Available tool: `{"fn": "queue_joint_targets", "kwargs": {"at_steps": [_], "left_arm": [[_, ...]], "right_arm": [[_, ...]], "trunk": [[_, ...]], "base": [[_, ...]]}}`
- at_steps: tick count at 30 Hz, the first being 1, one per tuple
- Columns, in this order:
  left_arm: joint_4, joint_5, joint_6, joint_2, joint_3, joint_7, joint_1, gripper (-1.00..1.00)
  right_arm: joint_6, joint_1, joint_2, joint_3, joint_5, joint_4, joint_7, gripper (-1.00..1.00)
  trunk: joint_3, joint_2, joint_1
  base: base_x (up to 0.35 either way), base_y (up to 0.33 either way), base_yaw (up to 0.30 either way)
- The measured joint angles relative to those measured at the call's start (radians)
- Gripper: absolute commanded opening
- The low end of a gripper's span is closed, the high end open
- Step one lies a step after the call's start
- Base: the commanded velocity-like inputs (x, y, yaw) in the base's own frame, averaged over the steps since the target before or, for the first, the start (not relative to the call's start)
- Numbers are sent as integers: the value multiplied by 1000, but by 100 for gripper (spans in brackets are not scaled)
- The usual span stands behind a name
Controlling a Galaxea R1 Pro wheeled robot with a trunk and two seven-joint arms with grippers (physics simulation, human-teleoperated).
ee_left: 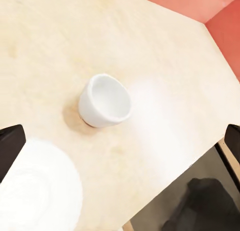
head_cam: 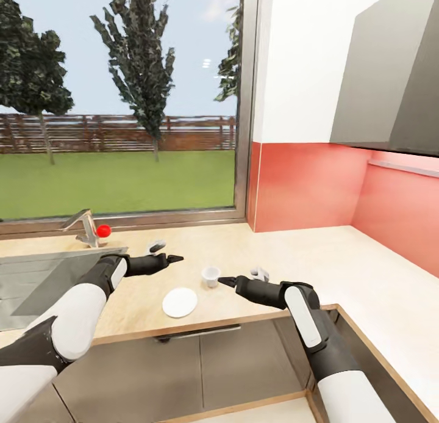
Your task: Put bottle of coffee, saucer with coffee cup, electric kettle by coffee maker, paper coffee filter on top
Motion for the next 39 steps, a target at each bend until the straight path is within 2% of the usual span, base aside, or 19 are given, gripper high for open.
{"fn": "queue_joint_targets", "kwargs": {"at_steps": [8,14,20,22,24,25,27,32,39], "left_arm": [[0,-1,1,6,0,0,2,100],[1,-1,1,6,0,1,2,100],[0,0,2,6,0,1,47,100],[0,1,2,5,0,1,50,100],[5,0,2,5,0,0,52,100],[6,0,2,5,-1,0,52,100],[11,0,4,5,-1,0,53,100],[10,1,10,5,-1,-1,53,100],[12,1,11,1,0,0,54,100]], "right_arm": [[1,0,4,2,-1,0,0,100],[1,0,4,2,0,1,0,100],[2,0,7,4,1,13,0,100],[1,0,10,24,0,24,0,100],[1,0,24,85,0,33,-1,100],[1,0,26,94,2,38,-1,100],[0,0,34,120,1,105,-1,100],[0,0,35,124,-2,190,-1,100],[0,0,31,123,-2,247,-1,100]], "trunk": [[-6,0,0],[-11,0,0],[-16,0,0],[-16,0,0],[-17,0,0],[-17,0,0],[-17,0,0],[-17,0,0],[-17,0,0]], "base": [[24,-2,222],[275,0,231],[236,0,136],[51,0,18],[16,0,5],[6,0,2],[2,0,1],[128,0,0],[226,0,0]]}}
